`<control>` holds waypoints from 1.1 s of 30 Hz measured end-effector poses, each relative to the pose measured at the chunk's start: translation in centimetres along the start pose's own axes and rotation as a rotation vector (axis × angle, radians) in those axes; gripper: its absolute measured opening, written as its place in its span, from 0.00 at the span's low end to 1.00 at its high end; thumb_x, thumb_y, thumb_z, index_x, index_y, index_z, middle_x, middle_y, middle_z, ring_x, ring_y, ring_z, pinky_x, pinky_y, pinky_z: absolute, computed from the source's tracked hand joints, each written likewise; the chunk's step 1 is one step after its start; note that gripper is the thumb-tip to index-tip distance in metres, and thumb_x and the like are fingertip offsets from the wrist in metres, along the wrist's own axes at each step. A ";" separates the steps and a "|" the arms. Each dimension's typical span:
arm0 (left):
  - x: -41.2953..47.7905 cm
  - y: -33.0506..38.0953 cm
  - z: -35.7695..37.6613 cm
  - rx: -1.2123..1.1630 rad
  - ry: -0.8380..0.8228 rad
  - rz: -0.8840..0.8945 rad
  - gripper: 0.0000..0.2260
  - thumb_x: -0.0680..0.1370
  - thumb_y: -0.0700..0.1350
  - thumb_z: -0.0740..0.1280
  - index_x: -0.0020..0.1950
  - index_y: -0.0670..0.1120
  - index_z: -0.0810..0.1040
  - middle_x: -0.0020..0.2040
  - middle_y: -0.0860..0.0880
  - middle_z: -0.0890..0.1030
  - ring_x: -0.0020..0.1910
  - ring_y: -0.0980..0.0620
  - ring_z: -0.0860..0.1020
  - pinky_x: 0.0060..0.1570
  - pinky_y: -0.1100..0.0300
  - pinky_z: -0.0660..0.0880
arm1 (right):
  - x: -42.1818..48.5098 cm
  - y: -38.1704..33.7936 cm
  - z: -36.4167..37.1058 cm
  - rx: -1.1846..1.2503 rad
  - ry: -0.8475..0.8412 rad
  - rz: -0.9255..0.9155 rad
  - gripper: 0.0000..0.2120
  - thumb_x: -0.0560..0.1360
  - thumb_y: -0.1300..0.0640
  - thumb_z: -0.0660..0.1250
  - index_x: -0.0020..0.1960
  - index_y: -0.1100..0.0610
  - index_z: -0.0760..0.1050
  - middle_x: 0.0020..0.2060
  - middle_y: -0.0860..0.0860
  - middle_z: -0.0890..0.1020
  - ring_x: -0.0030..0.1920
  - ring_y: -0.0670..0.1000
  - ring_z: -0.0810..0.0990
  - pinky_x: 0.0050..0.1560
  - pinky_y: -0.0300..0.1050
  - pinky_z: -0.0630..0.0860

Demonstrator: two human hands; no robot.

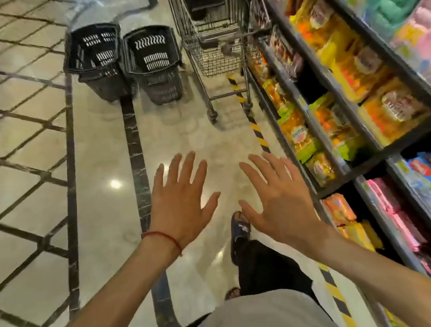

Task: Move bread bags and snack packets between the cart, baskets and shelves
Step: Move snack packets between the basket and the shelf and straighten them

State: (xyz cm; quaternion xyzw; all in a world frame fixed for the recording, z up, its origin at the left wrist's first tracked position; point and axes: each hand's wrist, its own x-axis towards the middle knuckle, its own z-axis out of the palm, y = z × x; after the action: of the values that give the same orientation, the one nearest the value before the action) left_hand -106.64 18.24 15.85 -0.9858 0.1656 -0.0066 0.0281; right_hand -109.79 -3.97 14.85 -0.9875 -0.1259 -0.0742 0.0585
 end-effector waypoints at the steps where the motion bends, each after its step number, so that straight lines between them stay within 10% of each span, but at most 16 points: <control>1: 1.9 -1.5 0.3 0.014 0.000 -0.027 0.31 0.82 0.66 0.54 0.79 0.49 0.67 0.80 0.43 0.66 0.79 0.40 0.63 0.75 0.37 0.64 | 2.8 0.1 0.7 -0.010 -0.018 -0.005 0.34 0.77 0.37 0.64 0.79 0.53 0.70 0.77 0.54 0.72 0.78 0.59 0.68 0.79 0.60 0.59; 17: 30.9 -22.5 1.8 -0.004 -0.074 -0.284 0.32 0.81 0.66 0.53 0.79 0.49 0.68 0.79 0.43 0.67 0.79 0.40 0.64 0.75 0.38 0.63 | 46.4 1.3 6.9 0.013 -0.088 -0.252 0.33 0.76 0.39 0.63 0.77 0.55 0.70 0.76 0.56 0.72 0.76 0.62 0.69 0.75 0.60 0.59; 33: 54.4 -57.8 5.8 -0.067 -0.111 -0.365 0.32 0.80 0.65 0.52 0.79 0.50 0.67 0.81 0.44 0.64 0.78 0.40 0.63 0.73 0.39 0.64 | 84.1 -14.2 15.5 -0.019 -0.142 -0.286 0.32 0.79 0.39 0.58 0.78 0.54 0.69 0.77 0.54 0.71 0.78 0.60 0.67 0.79 0.60 0.60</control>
State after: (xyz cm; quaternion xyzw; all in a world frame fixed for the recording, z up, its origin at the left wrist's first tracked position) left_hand -36.28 55.29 13.55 -0.9987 -0.0176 0.0481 0.0028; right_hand -30.88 31.94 14.56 -0.9628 -0.2685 -0.0128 0.0289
